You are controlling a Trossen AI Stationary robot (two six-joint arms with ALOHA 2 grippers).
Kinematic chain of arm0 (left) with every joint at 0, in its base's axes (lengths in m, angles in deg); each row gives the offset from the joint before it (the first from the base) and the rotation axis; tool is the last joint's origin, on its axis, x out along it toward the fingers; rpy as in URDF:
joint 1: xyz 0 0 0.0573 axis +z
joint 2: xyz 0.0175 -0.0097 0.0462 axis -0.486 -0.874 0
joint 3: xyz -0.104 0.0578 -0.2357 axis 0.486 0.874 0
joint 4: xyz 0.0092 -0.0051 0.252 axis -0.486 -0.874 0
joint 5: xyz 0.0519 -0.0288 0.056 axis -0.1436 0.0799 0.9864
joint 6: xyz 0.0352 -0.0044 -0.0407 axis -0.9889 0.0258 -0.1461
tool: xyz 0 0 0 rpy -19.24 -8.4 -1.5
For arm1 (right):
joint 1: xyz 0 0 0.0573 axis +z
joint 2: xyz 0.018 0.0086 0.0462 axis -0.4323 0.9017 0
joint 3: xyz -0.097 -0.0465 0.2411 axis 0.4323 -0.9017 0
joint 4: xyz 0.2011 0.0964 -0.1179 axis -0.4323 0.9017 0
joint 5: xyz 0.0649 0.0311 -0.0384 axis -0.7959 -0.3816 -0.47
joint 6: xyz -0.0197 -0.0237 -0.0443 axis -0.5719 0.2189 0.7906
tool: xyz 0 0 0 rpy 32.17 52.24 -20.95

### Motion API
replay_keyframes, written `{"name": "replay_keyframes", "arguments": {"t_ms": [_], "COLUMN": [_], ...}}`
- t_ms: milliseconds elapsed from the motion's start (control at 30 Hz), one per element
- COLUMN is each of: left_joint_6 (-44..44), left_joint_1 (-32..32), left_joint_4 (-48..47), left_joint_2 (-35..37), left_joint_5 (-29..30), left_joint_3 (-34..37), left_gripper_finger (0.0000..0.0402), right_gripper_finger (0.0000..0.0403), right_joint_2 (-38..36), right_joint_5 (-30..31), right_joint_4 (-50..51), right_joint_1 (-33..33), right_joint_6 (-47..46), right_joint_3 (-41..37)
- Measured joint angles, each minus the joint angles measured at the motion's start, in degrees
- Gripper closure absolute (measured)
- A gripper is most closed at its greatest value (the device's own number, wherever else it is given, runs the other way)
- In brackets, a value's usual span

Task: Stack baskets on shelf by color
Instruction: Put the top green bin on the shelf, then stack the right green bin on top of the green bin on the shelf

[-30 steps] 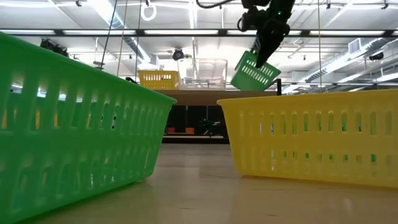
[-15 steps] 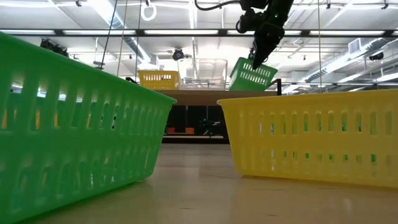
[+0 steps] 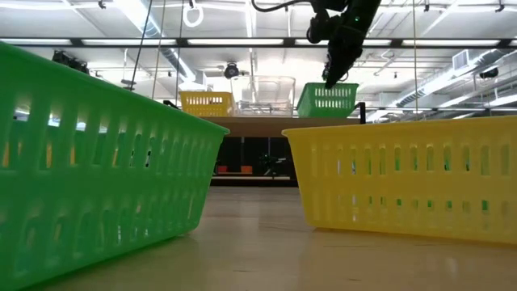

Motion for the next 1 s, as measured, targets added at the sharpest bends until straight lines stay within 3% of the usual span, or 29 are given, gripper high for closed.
{"name": "replay_keyframes", "arguments": {"t_ms": [233,433,633,833,1000], "left_joint_6": [0.0,-0.1,-0.1,-0.7,-0.2], "left_joint_1": [-0.4,-1.4,-1.9,-1.9,-1.9], "left_joint_4": [0.0,0.0,-0.2,-0.3,-0.3], "left_joint_2": [0.0,0.0,0.0,0.0,0.0], "left_joint_5": [0.0,0.0,0.6,1.0,1.6], "left_joint_3": [0.0,0.0,0.0,0.0,0.0], "left_gripper_finger": [0.0349,0.0349,0.0349,0.0349,0.0349], "right_gripper_finger": [0.0278,0.0273,0.0272,0.0272,0.0255], "right_joint_2": [0.0,-0.2,-3.2,-7.5,-9.9], "right_joint_5": [-1.0,-0.9,-3.3,-8.3,-8.3], "right_joint_4": [-1.3,0.3,7.9,14.9,15.8], "right_joint_1": [0.0,0.0,1.2,8.9,18.6], "right_joint_6": [-0.2,-0.3,-7.7,-8.9,-10.0], "right_joint_3": [0.0,0.0,2.7,6.1,4.8]}}
